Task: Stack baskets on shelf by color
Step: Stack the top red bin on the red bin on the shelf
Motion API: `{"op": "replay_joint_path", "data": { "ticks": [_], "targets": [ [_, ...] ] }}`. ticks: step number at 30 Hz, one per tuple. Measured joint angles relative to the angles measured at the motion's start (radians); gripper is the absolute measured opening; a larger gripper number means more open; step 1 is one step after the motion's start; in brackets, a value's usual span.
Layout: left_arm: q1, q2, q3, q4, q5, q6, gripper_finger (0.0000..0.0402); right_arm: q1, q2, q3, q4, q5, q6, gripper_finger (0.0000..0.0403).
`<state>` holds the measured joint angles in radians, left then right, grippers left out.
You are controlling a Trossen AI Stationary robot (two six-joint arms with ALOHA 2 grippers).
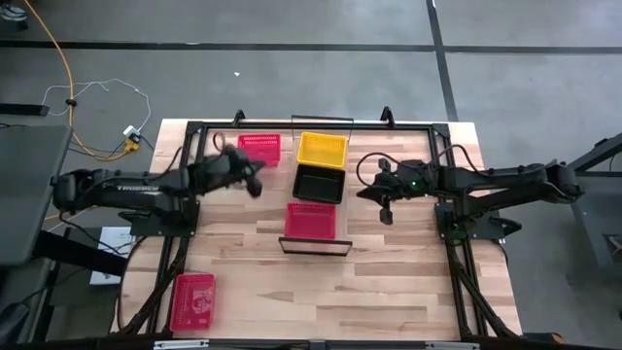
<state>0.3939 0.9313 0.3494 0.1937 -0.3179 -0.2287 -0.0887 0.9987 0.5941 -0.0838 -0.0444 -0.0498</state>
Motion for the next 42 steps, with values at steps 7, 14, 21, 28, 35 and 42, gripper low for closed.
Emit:
{"op": "replay_joint_path", "data": {
  "ticks": [7,14,21,28,35,42],
  "targets": [
    [0.147,0.063,0.156,-0.363,-0.205,-0.095,0.0023,0.000,0.002,0.000,-0.001,-0.008,-0.001,0.0000],
    [0.205,0.113,0.156,-0.482,-0.330,-0.260,0.0104,0.000,0.002,0.000,-0.001,-0.010,-0.002,0.0000],
    [0.259,0.180,0.156,-0.480,-0.325,-0.323,0.0179,0.000,0.002,0.000,-0.001,-0.011,-0.002,0.0000],
    [0.330,0.295,0.156,-0.398,-0.298,-0.347,0.0195,0.000,0.003,0.000,-0.001,-0.011,0.000,0.0000],
    [0.381,0.403,0.156,-0.264,-0.227,-0.345,0.0193,0.000,0.003,0.000,-0.001,-0.012,0.002,0.0000],
    [0.413,0.474,0.156,-0.254,-0.209,-0.345,0.0193,0.000,0.003,-0.001,-0.001,-0.012,0.008,0.0000]
  ]
}}
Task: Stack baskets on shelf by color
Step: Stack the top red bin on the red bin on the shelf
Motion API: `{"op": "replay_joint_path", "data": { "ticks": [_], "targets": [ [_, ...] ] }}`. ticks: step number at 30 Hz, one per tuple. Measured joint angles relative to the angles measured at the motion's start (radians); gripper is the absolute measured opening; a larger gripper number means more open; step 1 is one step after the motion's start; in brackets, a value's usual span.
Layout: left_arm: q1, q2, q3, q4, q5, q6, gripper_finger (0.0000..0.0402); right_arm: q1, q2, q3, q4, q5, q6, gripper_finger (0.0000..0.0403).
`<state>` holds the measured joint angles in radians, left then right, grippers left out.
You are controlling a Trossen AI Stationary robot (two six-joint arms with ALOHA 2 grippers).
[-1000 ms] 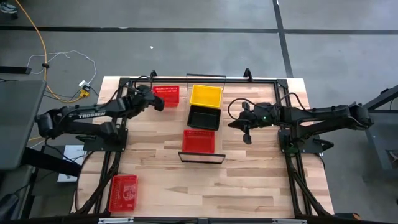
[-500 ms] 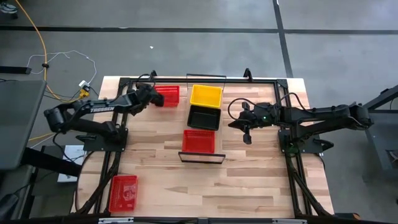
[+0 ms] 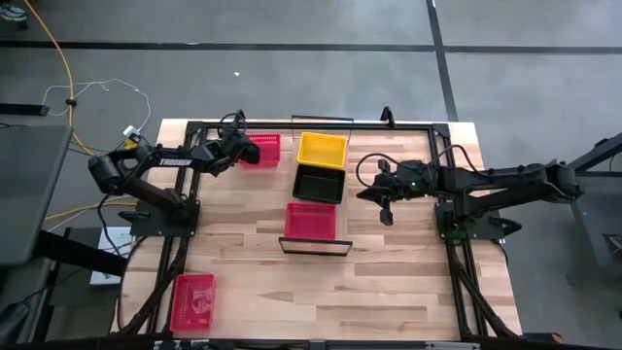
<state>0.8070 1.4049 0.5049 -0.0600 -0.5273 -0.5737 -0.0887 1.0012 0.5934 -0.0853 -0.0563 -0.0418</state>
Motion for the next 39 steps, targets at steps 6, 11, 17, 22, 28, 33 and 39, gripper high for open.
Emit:
{"op": "replay_joint_path", "data": {
  "ticks": [6,11,17,22,28,33,39],
  "targets": [
    [-0.002,0.005,0.000,-0.002,0.000,0.002,0.0150,0.000,0.000,0.000,0.000,0.000,0.000,0.0000],
    [-0.002,-0.013,0.000,-0.003,0.024,0.031,0.0023,0.000,0.000,0.000,0.000,0.000,0.001,0.0000],
    [-0.031,-0.158,0.000,-0.004,0.021,0.053,0.0004,0.000,0.000,0.000,0.000,-0.006,0.028,0.0000],
    [-0.082,-0.396,0.000,-0.007,-0.026,0.087,0.0002,0.000,0.000,0.000,0.000,-0.006,0.035,0.0000],
    [-0.229,-0.663,0.016,-0.071,-0.079,0.090,0.0001,0.000,0.000,0.000,0.000,0.005,0.043,0.0000],
    [-0.478,-0.714,0.016,-0.122,-0.153,0.021,0.0000,0.000,0.000,0.000,0.010,0.016,0.043,0.0000],
    [-0.832,-0.581,0.016,-0.097,-0.393,-0.124,0.0000,0.000,0.000,0.000,0.045,0.027,0.043,0.0000]
  ]
}}
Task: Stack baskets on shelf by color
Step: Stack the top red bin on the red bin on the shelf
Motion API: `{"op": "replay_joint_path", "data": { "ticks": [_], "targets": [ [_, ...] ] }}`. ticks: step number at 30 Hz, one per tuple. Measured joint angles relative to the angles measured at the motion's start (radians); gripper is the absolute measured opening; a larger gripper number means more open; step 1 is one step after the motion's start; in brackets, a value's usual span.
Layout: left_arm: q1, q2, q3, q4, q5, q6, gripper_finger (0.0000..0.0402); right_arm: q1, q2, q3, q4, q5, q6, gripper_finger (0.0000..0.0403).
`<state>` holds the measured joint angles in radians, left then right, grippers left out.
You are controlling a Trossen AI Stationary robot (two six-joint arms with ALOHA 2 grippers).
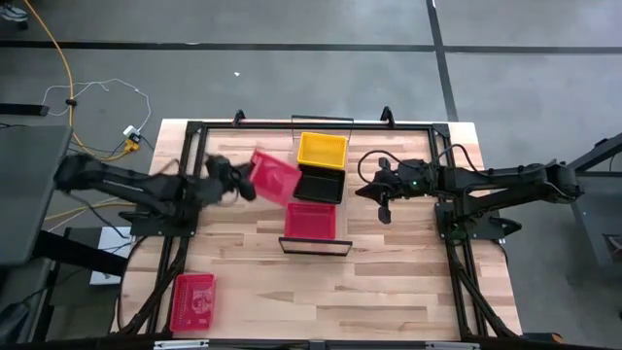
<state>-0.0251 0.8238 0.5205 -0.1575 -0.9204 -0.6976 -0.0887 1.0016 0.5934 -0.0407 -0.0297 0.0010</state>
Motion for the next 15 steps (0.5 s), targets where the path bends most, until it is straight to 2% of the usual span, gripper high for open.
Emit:
{"op": "replay_joint_path", "data": {
  "ticks": [3,6,10,15],
  "targets": [
    [-0.138,0.112,0.000,0.077,-0.099,-0.086,0.0000,0.000,0.000,0.000,0.001,0.000,0.000,0.0000],
    [-0.230,0.231,0.000,0.228,-0.159,-0.112,0.0000,0.000,0.000,0.000,0.001,-0.001,-0.004,0.0000],
    [-0.284,0.379,0.000,0.445,-0.189,-0.112,0.0000,0.000,0.000,0.000,0.001,0.000,-0.007,0.0000],
    [-0.297,0.520,0.000,0.626,-0.242,-0.114,0.0000,0.000,0.000,0.000,0.001,0.000,-0.008,0.0000]
  ]
}}
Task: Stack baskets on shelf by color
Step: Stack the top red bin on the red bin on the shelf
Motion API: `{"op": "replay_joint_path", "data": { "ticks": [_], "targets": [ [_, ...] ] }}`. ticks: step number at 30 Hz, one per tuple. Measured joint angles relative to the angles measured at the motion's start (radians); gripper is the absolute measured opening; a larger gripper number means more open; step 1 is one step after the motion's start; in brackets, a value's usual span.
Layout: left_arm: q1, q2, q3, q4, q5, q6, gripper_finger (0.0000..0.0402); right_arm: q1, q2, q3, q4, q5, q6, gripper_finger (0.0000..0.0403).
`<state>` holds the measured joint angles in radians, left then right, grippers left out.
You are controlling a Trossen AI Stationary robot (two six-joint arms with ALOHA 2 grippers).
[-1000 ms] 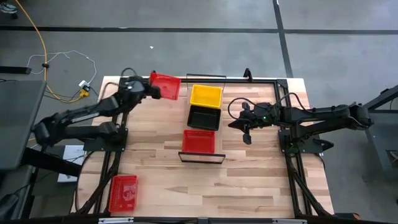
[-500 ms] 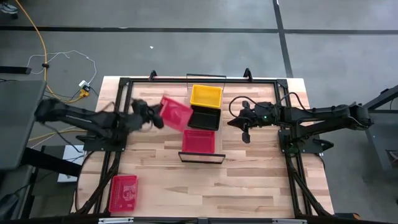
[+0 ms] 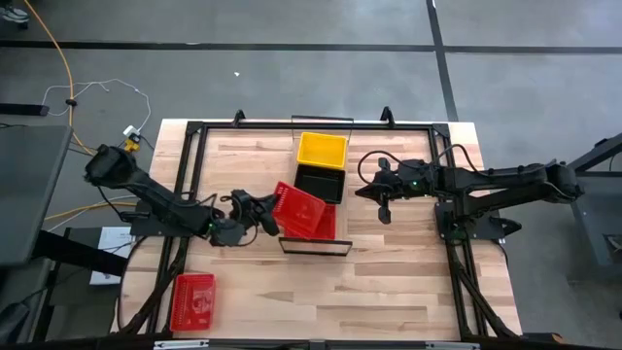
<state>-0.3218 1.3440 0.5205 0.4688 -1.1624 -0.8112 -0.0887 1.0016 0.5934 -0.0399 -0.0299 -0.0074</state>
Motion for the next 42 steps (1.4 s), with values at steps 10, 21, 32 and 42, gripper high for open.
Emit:
{"op": "replay_joint_path", "data": {
  "ticks": [10,21,32,42],
  "targets": [
    [-0.056,0.180,0.108,0.044,-0.142,0.042,0.0000,0.000,0.000,0.000,0.000,0.000,-0.017,0.0000],
    [-0.091,0.261,0.201,-0.055,-0.262,0.107,0.0000,0.000,0.000,0.000,0.003,0.012,-0.019,0.0000],
    [-0.030,0.244,0.199,-0.061,-0.267,0.172,0.0000,0.000,0.000,0.000,0.003,0.012,-0.010,0.0000],
    [-0.053,0.238,0.199,-0.059,-0.223,0.086,0.0000,0.000,0.000,0.000,0.003,0.012,-0.010,0.0000]
  ]
}}
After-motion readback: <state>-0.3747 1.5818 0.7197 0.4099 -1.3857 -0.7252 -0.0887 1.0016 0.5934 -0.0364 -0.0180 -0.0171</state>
